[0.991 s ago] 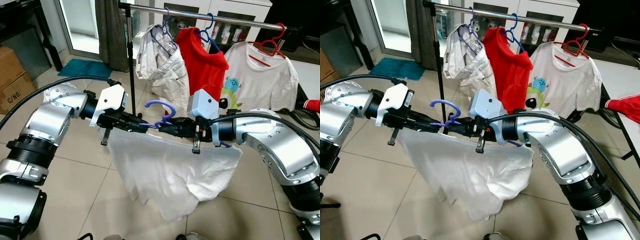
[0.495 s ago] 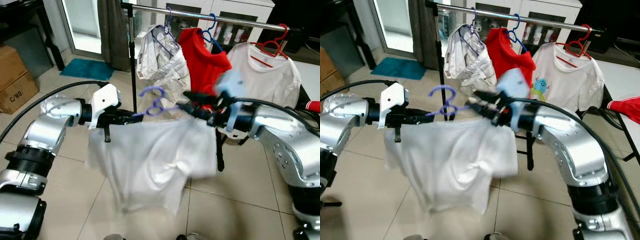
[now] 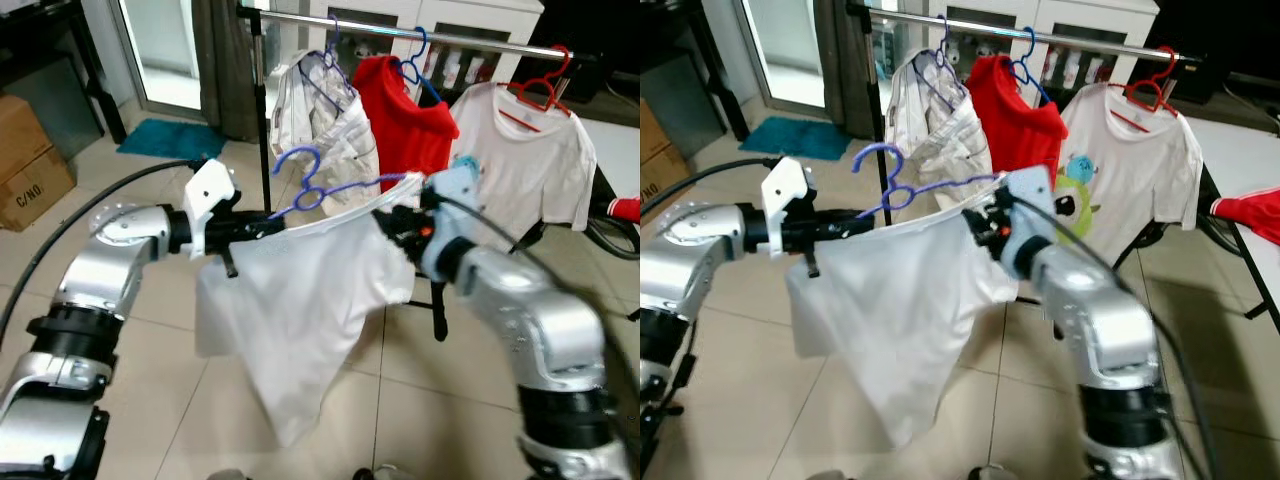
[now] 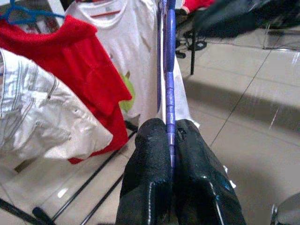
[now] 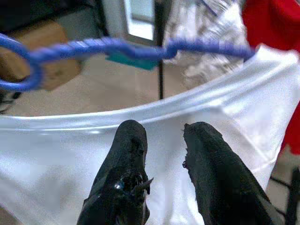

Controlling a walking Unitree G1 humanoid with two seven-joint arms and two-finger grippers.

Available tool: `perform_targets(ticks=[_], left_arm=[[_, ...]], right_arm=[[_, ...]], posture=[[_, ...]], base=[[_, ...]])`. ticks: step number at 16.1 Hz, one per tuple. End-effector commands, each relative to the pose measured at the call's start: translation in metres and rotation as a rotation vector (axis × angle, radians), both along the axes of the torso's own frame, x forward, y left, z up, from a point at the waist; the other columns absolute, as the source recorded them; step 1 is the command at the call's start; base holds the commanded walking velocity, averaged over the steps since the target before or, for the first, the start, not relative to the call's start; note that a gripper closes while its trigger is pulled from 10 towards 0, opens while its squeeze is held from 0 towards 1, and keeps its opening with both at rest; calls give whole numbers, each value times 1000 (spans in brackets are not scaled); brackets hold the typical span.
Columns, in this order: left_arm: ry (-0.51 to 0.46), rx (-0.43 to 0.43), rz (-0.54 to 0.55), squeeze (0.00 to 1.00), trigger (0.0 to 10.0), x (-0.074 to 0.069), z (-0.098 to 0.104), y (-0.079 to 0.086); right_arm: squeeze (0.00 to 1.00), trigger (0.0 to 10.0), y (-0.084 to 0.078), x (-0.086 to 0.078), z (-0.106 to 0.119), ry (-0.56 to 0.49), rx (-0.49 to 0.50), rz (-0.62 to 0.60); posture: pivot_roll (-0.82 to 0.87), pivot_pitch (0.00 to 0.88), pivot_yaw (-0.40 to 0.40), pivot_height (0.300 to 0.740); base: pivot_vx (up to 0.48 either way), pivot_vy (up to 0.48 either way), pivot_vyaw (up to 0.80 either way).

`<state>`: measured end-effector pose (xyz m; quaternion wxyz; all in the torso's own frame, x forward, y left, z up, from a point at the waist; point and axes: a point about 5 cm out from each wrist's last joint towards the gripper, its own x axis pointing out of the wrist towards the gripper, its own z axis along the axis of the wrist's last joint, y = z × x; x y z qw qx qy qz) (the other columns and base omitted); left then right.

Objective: Hang hanger

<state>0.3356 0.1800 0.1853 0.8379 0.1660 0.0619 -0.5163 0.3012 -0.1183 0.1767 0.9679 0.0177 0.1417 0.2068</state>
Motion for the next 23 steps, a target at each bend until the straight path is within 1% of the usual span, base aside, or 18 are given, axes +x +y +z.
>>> perform_targets(ticks=[1,3,4,5,7,9,12,14,15,17,18,19,20,21,23], left_arm=[[-35,-29,-9,0,0,-1,9,-5],[-29,-38,-25,0,0,-3,9,-9],[-26,-38,-33,0,0,-4,9,-11],[-25,-38,-35,0,0,-5,8,-12],[-20,-40,-45,0,0,-7,9,-13],[-16,-38,-51,0,0,-9,9,-13],[-7,-42,-73,0,0,-11,9,-16],[-5,-40,-73,0,0,-12,9,-17],[-6,-35,-61,0,0,-10,8,-15],[-4,-35,-65,0,0,-11,8,-16],[-3,-35,-68,0,0,-12,8,-16],[-1,-35,-70,0,0,-12,8,-16],[-1,-33,-69,0,0,-12,8,-16],[-2,-33,-69,0,0,-12,8,-16],[-1,-34,-69,0,0,-12,8,-16]], right_arm=[[0,10000,-1,4,1,20,-14,-66],[0,10000,4,9,3,32,39,-112],[0,10000,2,13,4,42,41,-156],[0,10000,-3,18,4,62,69,-234],[0,10000,-6,22,4,76,119,-285],[0,10000,-8,25,4,80,117,-320],[0,10000,-9,27,3,87,130,-348],[0,10000,-8,28,5,81,146,-338],[0,10000,-4,28,9,73,164,-308],[0,10000,-4,28,8,74,167,-312],[0,9451,-5,29,8,74,170,-319],[0,5647,-6,29,8,75,171,-324],[0,4471,-7,30,8,75,170,-328],[0,4118,-8,30,8,75,169,-328],[0,2863,-8,30,8,74,169,-326]], posture=[[-36,0,-22,740],[-36,0,-24,740],[-35,0,-25,740],[-35,0,-26,740],[-36,0,-27,740],[-37,0,-27,740],[-38,0,-27,740],[-38,0,-27,740],[-38,0,-27,740],[-39,0,-28,740],[-39,0,-28,740],[-39,0,-28,740],[-39,0,-28,740],[-39,0,-28,740],[-39,0,-28,740]], base=[[0,0,0],[0,0,0],[0,0,0],[0,0,0],[0,0,0],[0,0,0],[0,0,0],[0,0,0],[0,0,0],[0,0,0],[0,0,0],[0,0,0],[0,0,0],[0,0,0],[0,0,0]])
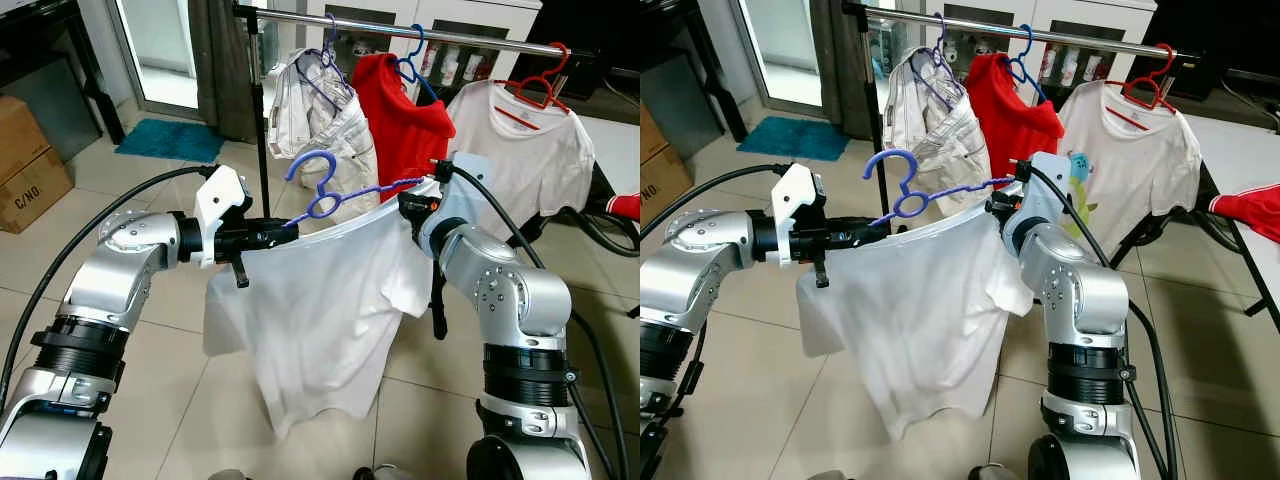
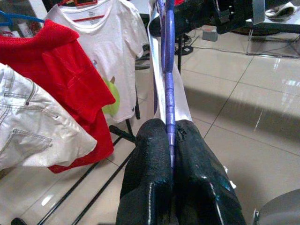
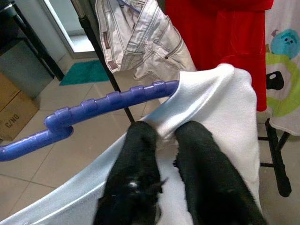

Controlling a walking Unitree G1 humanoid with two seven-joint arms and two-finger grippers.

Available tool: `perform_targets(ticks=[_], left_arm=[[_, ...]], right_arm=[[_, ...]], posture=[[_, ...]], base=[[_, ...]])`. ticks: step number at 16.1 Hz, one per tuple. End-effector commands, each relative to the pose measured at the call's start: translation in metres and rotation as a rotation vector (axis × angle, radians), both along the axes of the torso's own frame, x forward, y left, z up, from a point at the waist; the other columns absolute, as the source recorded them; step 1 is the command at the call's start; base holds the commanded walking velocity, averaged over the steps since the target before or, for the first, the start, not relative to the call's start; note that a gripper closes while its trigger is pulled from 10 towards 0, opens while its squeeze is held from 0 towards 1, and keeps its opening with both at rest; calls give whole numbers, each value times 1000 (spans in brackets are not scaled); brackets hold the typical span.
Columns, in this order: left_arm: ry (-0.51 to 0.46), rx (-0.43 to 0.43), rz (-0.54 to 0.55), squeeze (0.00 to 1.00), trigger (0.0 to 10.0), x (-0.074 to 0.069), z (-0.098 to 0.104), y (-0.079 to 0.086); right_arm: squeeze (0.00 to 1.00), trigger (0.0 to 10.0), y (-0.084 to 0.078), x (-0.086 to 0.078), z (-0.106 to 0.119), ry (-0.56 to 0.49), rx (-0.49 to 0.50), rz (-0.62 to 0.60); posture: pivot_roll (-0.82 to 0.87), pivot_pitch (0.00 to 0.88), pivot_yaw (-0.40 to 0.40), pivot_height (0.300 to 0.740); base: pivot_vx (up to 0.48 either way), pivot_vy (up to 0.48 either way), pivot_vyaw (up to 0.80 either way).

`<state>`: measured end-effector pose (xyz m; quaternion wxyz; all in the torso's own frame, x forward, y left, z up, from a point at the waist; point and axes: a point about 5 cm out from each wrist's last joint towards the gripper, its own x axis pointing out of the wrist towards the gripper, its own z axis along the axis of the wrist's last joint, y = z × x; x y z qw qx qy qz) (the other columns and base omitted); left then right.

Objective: Hang hanger

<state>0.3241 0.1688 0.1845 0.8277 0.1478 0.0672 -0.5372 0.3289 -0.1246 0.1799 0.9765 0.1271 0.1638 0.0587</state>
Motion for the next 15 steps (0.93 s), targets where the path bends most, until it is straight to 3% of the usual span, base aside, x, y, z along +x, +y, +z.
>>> perform_targets(ticks=[1,2,3,11,15], left_arm=[[-35,-10,-29,0,0,-1,9,-5],[-35,-10,-29,0,0,-1,9,-5],[-34,-9,-28,0,0,-1,9,-4],[-31,-3,-24,0,0,-1,8,-3],[-57,69,110,0,0,10,4,7]], right_arm=[[0,1255,-1,3,5,-19,6,-4],[0,1255,-1,3,4,-19,6,-4],[0,0,0,3,4,-19,8,-1],[0,0,0,4,3,-25,8,8],[0,0,-3,4,7,-47,13,-4]], posture=[[-40,0,-32,740],[-40,0,-32,740],[-40,0,-32,740],[-39,0,-33,740],[-39,0,-31,740]], base=[[0,0,0],[0,0,0],[0,0,0],[0,0,0],[0,0,0]])
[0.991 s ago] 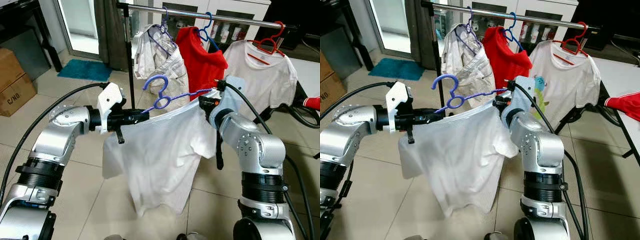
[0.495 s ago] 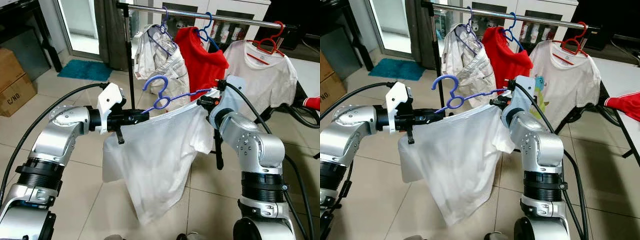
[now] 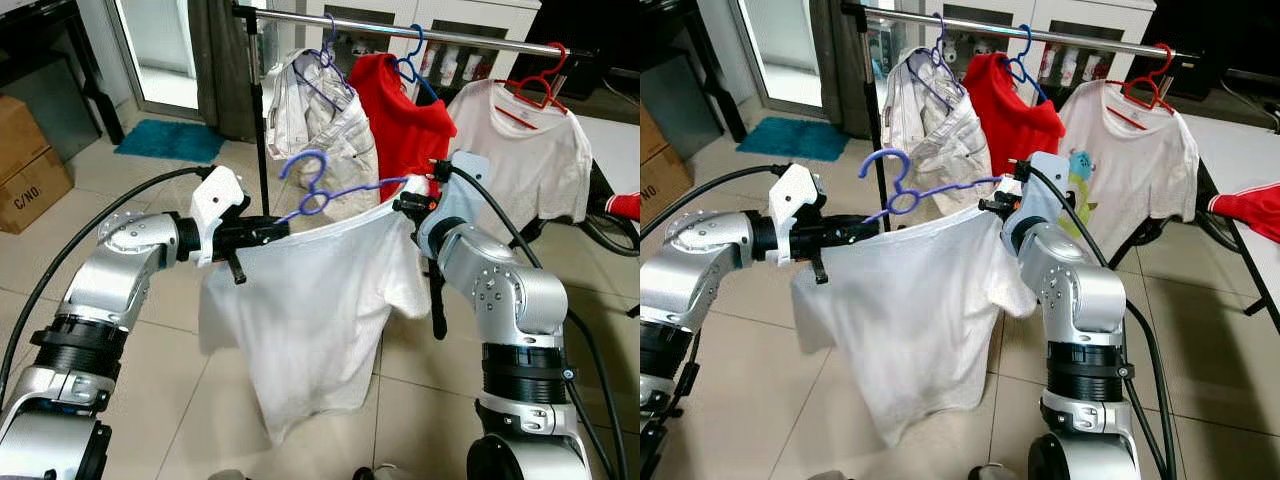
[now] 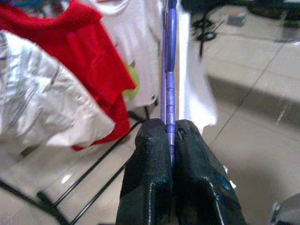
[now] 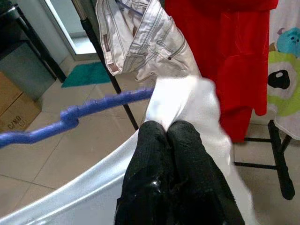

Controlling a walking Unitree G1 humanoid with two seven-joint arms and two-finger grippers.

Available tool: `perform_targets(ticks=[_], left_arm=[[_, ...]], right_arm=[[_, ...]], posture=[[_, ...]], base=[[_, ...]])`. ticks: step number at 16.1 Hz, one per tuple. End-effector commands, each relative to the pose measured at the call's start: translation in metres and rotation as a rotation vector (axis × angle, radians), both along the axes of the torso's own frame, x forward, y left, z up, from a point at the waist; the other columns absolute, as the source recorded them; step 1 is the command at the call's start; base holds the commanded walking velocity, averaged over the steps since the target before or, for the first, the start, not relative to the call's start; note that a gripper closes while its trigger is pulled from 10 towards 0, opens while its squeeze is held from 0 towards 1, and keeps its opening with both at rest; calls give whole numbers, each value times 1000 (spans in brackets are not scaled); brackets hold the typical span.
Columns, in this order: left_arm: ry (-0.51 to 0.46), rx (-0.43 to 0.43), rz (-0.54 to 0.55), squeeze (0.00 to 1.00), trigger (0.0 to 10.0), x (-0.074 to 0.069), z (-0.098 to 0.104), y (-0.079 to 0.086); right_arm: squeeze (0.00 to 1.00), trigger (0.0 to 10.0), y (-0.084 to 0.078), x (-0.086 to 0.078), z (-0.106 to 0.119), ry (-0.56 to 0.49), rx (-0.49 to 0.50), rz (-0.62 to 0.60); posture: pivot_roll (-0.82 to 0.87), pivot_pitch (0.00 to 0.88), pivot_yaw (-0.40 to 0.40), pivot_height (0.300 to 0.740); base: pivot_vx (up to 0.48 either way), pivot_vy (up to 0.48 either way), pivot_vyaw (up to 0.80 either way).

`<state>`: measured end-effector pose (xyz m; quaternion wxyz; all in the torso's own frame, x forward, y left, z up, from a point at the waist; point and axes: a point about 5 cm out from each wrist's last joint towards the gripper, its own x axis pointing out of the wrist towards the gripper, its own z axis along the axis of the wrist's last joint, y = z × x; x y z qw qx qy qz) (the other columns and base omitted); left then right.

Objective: Hang hanger

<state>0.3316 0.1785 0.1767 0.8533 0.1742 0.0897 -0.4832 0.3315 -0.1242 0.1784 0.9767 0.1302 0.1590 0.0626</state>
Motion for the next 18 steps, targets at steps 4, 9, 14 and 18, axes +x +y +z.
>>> perform_targets(ticks=[4,9,14,18], left_arm=[[-25,45,32,0,0,7,4,2],[9,30,-42,0,0,4,-3,-11],[28,53,-25,0,0,9,-10,-15],[40,60,-28,0,0,10,-15,-16]], right_arm=[[0,0,-2,0,15,-56,8,2],[0,0,8,-2,20,-74,11,83],[0,0,19,-8,23,-86,3,177],[0,0,24,-12,25,-97,2,232]], posture=[[-42,0,-26,740],[-46,0,-26,740],[-51,0,-25,740],[-51,0,-25,740]], base=[[0,0,0],[0,0,0],[0,0,0],[0,0,0]])
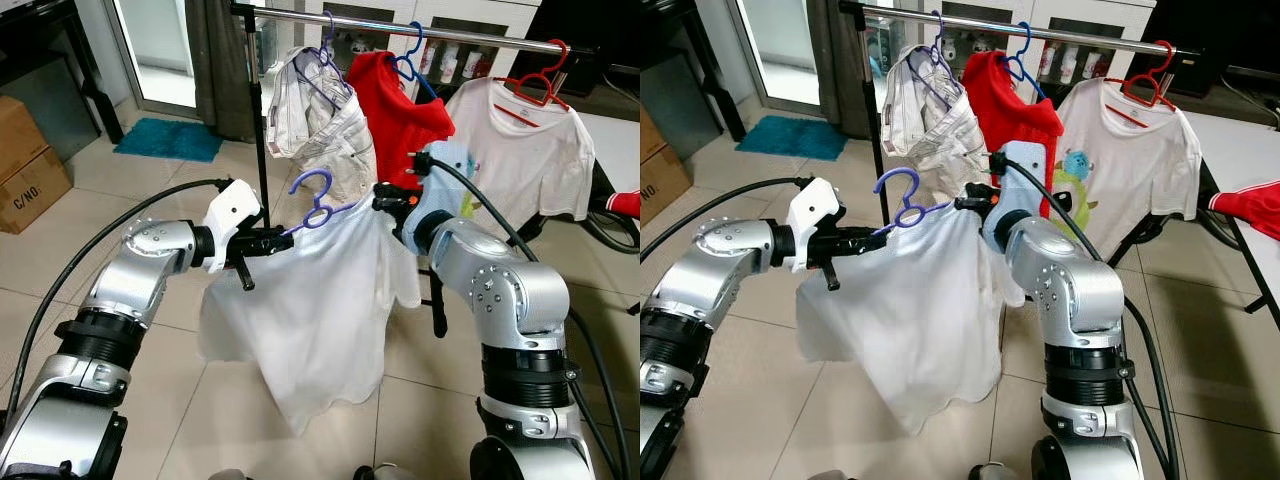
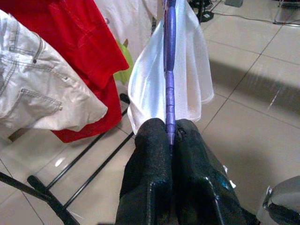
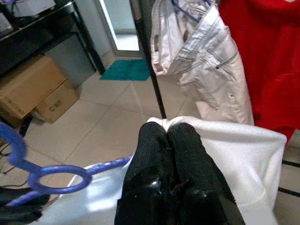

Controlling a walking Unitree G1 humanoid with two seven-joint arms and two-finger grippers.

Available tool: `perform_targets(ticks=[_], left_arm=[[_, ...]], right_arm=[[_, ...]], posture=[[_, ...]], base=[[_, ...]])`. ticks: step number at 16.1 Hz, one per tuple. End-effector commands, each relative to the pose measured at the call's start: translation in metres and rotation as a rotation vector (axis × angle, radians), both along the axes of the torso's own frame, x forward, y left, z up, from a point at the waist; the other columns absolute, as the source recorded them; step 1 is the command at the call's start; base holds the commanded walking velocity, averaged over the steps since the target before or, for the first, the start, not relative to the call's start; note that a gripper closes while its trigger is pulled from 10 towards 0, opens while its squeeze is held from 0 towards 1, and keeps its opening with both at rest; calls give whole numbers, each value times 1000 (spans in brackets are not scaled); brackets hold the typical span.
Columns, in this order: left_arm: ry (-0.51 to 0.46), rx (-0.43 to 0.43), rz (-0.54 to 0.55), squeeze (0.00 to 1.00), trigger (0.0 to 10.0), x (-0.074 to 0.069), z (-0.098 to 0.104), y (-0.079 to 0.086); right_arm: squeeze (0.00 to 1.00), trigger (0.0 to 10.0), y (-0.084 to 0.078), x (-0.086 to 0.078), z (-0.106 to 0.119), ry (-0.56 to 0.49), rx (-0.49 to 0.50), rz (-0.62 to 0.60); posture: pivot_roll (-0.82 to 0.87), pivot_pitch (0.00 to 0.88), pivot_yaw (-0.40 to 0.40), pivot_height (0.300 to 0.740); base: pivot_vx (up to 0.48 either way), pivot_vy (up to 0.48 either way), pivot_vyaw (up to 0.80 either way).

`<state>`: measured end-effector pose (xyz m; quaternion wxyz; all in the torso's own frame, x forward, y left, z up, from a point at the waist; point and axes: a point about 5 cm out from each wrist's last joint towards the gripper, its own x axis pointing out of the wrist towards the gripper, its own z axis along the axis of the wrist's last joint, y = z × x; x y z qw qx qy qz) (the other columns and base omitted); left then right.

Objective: Hang hanger

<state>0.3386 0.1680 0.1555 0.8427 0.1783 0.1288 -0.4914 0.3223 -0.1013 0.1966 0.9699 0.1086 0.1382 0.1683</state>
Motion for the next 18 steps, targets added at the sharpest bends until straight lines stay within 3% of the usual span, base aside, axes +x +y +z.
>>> perform_targets(ticks=[1,3,4,5,6,8,9,10,13,18], left_arm=[[-27,10,-17,0,0,3,6,-5],[-40,-13,-60,0,0,1,9,-7],[-23,-26,-109,0,0,-4,9,-9],[-18,-24,-120,0,0,-6,9,-9],[-13,-20,-128,0,0,-7,8,-8],[-13,-21,-129,0,0,-9,8,-5],[-14,-22,-131,0,0,-9,9,-3],[-14,-23,-131,0,0,-9,10,-2],[-22,-36,-126,0,0,-9,12,0],[-28,-93,-139,0,0,-12,19,3]], right_arm=[[0,0,3,-4,7,-29,6,38],[0,0,6,-6,7,-29,6,70],[0,3529,7,-7,5,-24,-6,86],[0,4157,7,-7,4,-24,-13,88],[0,9922,6,-8,3,-25,-23,88],[0,10000,4,-7,3,-28,-29,84],[737,10000,2,-6,3,-29,-32,85],[996,10000,1,-6,3,-30,-36,84],[1000,10000,-4,-6,1,-39,-72,96],[1000,10000,-6,-9,13,-113,-48,229]], posture=[[-51,0,-25,740],[-49,0,-26,740],[-48,0,-26,740],[-48,0,-26,740],[-47,0,-27,740],[-45,0,-29,740],[-45,0,-29,740],[-44,0,-31,740],[-45,0,-32,740],[-43,0,-36,740]], base=[[0,0,0],[0,0,0],[0,0,0],[0,0,0],[0,0,0],[0,0,0],[0,0,0],[0,0,0],[0,0,0],[0,0,0]])
